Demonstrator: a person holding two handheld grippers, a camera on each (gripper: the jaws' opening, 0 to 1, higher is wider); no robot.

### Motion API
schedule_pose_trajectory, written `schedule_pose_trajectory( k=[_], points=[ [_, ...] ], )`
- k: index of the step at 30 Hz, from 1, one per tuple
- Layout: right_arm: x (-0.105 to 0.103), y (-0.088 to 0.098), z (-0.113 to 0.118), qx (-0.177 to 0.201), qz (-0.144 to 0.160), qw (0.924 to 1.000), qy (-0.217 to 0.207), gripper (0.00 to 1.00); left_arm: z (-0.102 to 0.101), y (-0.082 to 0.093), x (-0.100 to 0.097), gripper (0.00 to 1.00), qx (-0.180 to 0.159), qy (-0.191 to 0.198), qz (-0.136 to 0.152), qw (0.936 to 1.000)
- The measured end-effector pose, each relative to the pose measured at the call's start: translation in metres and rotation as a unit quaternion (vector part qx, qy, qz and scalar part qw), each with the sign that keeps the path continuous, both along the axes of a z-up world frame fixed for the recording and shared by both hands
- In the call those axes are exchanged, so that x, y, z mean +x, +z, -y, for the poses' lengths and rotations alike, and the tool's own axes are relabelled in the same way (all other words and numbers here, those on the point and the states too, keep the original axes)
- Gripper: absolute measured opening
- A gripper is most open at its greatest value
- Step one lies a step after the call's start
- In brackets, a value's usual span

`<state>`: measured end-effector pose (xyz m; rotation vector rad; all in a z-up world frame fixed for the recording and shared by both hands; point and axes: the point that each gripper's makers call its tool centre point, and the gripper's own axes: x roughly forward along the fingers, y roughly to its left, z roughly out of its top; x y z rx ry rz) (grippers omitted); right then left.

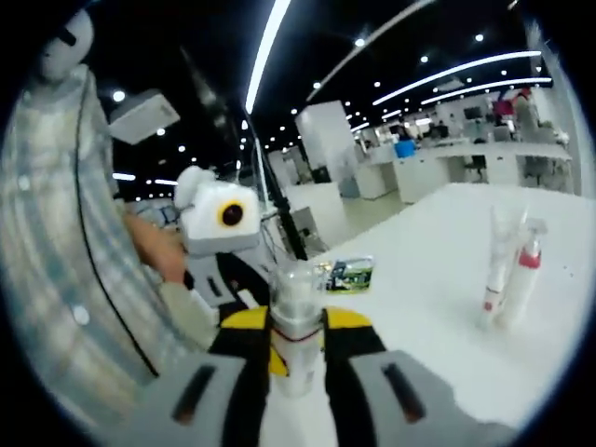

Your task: Arrange the skincare products in the storage area until every visible bottle or jar stands upright without overlapping.

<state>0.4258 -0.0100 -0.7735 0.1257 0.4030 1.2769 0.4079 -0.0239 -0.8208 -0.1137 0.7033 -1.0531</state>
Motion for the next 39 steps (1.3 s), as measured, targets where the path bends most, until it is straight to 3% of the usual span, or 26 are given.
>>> schedule_pose_trajectory(
  k=[7, 15, 21, 31, 39],
  points=[
    [0.009, -0.003, 0.008, -0.007, 0.008, 0.9999, -0.011, 0.19, -0.011, -0.009, 0.003, 0.27, 0.021, 0.028, -0.008, 0.9994],
    [0.027, -0.008, 0.019, -0.016, 0.025, 0.9991, -0.031, 0.19, -0.021, -0.013, -0.003, 0.27, 0.022, 0.058, -0.026, 0.9977],
    [0.055, -0.008, 0.032, -0.019, 0.052, 0.9964, -0.064, 0.19, -0.030, -0.016, -0.011, 0.27, 0.031, 0.074, -0.030, 0.9963],
    [0.098, -0.016, 0.047, -0.038, 0.069, 0.9917, -0.101, 0.19, -0.054, -0.021, -0.017, 0.26, 0.024, 0.125, -0.050, 0.9906],
    [0.131, -0.043, 0.066, -0.065, 0.074, 0.9862, -0.133, 0.19, -0.062, -0.020, -0.018, 0.25, 0.022, 0.140, -0.053, 0.9886]
  ],
)
